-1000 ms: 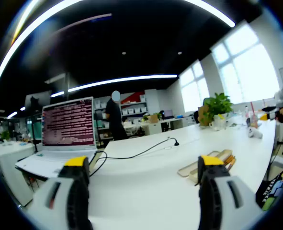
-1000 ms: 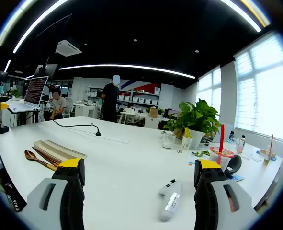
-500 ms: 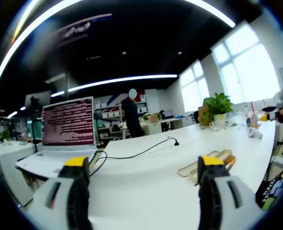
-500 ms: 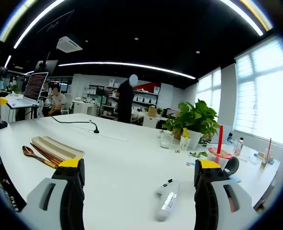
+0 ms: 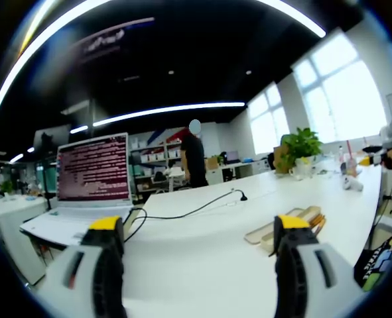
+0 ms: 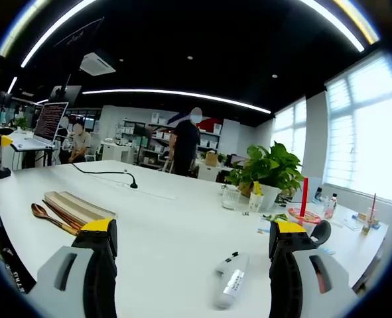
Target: Arrange the utensils inside the cutlery case until each visible utensil rests in its matching compartment.
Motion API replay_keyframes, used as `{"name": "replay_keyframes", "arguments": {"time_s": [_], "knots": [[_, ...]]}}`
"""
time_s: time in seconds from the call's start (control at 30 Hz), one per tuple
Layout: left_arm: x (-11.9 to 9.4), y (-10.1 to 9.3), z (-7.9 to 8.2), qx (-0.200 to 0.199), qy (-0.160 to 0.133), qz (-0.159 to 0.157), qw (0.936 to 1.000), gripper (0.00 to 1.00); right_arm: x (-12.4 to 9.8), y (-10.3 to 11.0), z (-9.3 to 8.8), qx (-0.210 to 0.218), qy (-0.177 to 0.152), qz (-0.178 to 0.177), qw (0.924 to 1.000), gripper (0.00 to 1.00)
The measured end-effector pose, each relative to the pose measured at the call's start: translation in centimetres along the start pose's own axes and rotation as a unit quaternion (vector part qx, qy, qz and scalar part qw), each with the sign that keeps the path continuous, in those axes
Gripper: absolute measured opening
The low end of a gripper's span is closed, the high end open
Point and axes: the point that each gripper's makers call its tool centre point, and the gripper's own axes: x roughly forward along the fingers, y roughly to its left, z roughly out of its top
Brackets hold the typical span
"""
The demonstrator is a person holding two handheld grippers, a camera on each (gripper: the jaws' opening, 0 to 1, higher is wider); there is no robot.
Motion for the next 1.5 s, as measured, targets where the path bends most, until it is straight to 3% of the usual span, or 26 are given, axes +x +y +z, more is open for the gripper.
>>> {"name": "replay_keyframes", "arguments": {"time_s": [0.47,0.63,0.83,0.9,1.17,1.5], "knots": [[1.0,-1.1,-1.1,-0.002,0.016,-0.017,0.9997,0.99,0.6,2.2,-0.3,0.034,0.006,0.055,0.9979,0.97],[1.2,-1.2,-1.2,-0.003,0.017,-0.021,0.9996,0.99,0.8,2.7,1.1,-0.003,0.011,0.07,0.9975,0.94],[1.4,-1.1,-1.5,-0.006,0.023,-0.019,0.9995,0.99,1.4,4.7,3.3,-0.044,-0.004,0.128,0.9908,0.91],[1.5,-1.1,-1.6,-0.004,0.024,-0.019,0.9995,0.99,1.7,5.9,3.7,-0.06,-0.006,0.16,0.9853,0.87],[1.8,-1.6,-2.0,-0.009,0.03,-0.026,0.9992,0.99,2.9,11.6,3.6,-0.151,0.023,0.283,0.947,0.65],[1.6,-1.0,-1.9,-0.011,0.027,-0.021,0.9994,0.99,4.3,16.2,2.9,-0.218,0.054,0.376,0.8988,0.51]]}}
